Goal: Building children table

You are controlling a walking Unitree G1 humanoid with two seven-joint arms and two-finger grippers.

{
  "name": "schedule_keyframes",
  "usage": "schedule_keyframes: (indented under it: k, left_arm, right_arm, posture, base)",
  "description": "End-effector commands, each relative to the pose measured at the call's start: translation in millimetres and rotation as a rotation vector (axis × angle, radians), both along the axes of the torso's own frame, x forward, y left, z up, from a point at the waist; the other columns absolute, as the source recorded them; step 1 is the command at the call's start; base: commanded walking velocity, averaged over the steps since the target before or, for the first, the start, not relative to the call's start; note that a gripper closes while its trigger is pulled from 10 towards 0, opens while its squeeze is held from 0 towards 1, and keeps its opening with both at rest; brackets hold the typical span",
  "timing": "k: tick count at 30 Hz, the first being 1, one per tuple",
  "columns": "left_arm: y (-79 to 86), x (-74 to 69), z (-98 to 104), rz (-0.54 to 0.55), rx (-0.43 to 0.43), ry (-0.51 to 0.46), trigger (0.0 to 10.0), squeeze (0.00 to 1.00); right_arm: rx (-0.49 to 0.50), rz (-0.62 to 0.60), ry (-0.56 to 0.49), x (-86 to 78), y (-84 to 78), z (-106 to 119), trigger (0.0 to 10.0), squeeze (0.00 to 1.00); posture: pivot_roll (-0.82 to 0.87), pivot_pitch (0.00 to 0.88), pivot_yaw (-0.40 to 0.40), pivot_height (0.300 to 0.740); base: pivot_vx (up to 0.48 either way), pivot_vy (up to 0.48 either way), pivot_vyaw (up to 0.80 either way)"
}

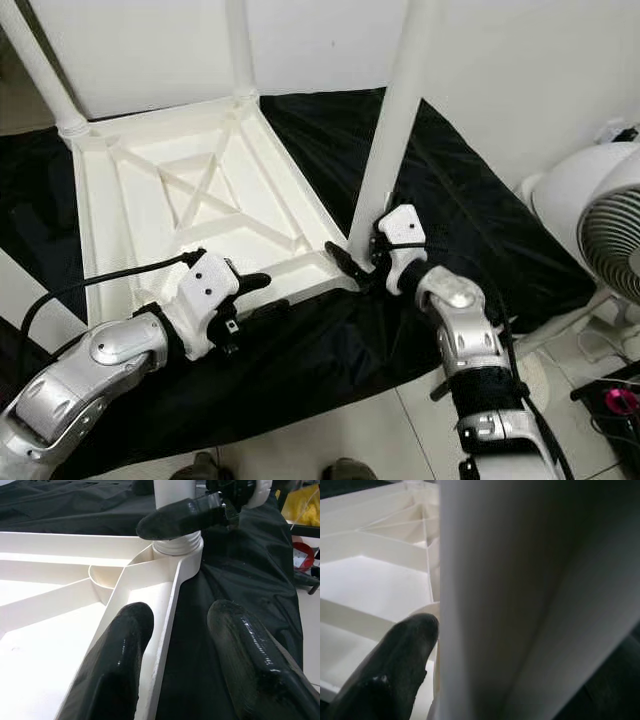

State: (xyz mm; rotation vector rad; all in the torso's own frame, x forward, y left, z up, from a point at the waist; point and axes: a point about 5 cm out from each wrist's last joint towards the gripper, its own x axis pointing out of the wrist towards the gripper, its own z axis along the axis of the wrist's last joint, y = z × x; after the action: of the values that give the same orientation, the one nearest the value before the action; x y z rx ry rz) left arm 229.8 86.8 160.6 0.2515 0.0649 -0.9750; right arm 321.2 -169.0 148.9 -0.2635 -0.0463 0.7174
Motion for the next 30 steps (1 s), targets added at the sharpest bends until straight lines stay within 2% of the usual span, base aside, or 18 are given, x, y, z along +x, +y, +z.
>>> schedule_keyframes:
  k: [1,2,3,4,5,6,10,16,18,22,24,26,27,29,30]
  left_arm:
    - [-6.0,-10.1,-1,-0.164,0.01,0.043,10.0,0.0]
    - [-6.0,-10.1,-1,-0.164,0.01,0.043,10.0,0.0]
    - [-6.7,-11.5,-1,-0.165,0.007,0.045,10.0,0.0]
    - [-7.2,-12.3,-1,-0.166,0.006,0.046,10.0,0.0]
    - [-7.2,-12.3,-1,-0.166,0.006,0.046,10.0,0.0]
    - [-7.3,-12.3,-1,-0.162,0.007,0.044,10.0,0.0]
    - [-6.9,-10.7,0,-0.144,0.002,0.039,10.0,0.0]
    - [-6.6,-10.1,0,-0.133,0.003,0.037,10.0,0.0]
    - [-8.9,-10.2,-1,-0.13,-0.004,0.037,10.0,0.0]
    - [-9.8,-8.9,-1,-0.12,-0.004,0.036,10.0,0.0]
    - [-9.8,-8.9,-1,-0.12,-0.004,0.036,10.0,0.0]
    - [-8.8,-7.2,-2,-0.102,0.0,0.038,10.0,0.0]
    - [-8.8,-7.2,-2,-0.102,0.0,0.038,10.0,0.0]
    - [-8.5,-7.2,-4,-0.093,0.002,0.043,10.0,0.0]
    - [-8.5,-7.2,-4,-0.093,0.002,0.043,10.0,0.0]
  right_arm:
    - [-0.049,0.053,0.033,3.9,5.2,-8,10.0,0.0]
    - [-0.049,0.053,0.033,3.9,5.2,-8,10.0,0.0]
    - [-0.053,0.087,0.064,6.0,9.5,-12,6.9,0.0]
    - [-0.049,0.112,0.085,8.0,13.1,-14,2.3,0.0]
    - [-0.049,0.112,0.085,8.0,13.1,-14,2.3,0.0]
    - [-0.037,0.138,0.095,7.9,18.3,-15,0.0,0.0]
    - [-0.013,0.175,0.093,7.2,25.5,-19,0.0,0.0]
    - [0.005,0.172,0.087,7.0,26.1,-21,0.0,0.0]
    - [0.053,0.154,0.093,2.5,31.3,-23,10.0,0.0]
    - [0.123,0.082,0.097,-1.4,39.4,-21,10.0,0.0]
    - [0.123,0.082,0.097,-1.4,39.4,-21,10.0,0.0]
    - [0.149,-0.028,0.09,-0.9,45.4,-21,10.0,0.0]
    - [0.149,-0.028,0.09,-0.9,45.4,-21,10.0,0.0]
    - [0.16,-0.148,0.07,-6.4,55.1,-21,10.0,0.0]
    - [0.16,-0.148,0.07,-6.4,55.1,-21,10.0,0.0]
  posture:
    - [-0.05,0.05,0.017,0.74]
    - [-0.05,0.05,0.017,0.74]
    - [-0.05,0.051,0.013,0.74]
    - [-0.05,0.052,0.01,0.74]
    - [-0.05,0.052,0.01,0.74]
    - [-0.04,0.054,0.005,0.74]
    - [-0.04,0.056,-0.001,0.74]
    - [-0.04,0.056,-0.006,0.74]
    - [-0.04,0.056,-0.012,0.74]
    - [-0.05,0.063,-0.019,0.74]
    - [-0.05,0.063,-0.019,0.74]
    - [-0.05,0.064,-0.021,0.74]
    - [-0.05,0.064,-0.021,0.74]
    - [-0.05,0.064,-0.025,0.74]
    - [-0.05,0.064,-0.025,0.74]
  base:
    - [0.0,0.0,0.0]
    - [0.0,0.0,0.0]
    - [0.0,0.0,0.0]
    - [0.0,0.0,0.0]
    - [0.0,0.0,0.0]
    - [0.0,0.0,0.0]
    - [0.0,0.0,0.0]
    - [0.0,0.0,0.0]
    - [0.0,0.0,0.0]
    - [0.0,0.0,0.0]
    - [0.0,0.0,0.0]
    - [0.0,0.0,0.0]
    - [0.0,0.0,0.0]
    - [0.0,0.0,0.0]
    - [0.0,0.0,0.0]
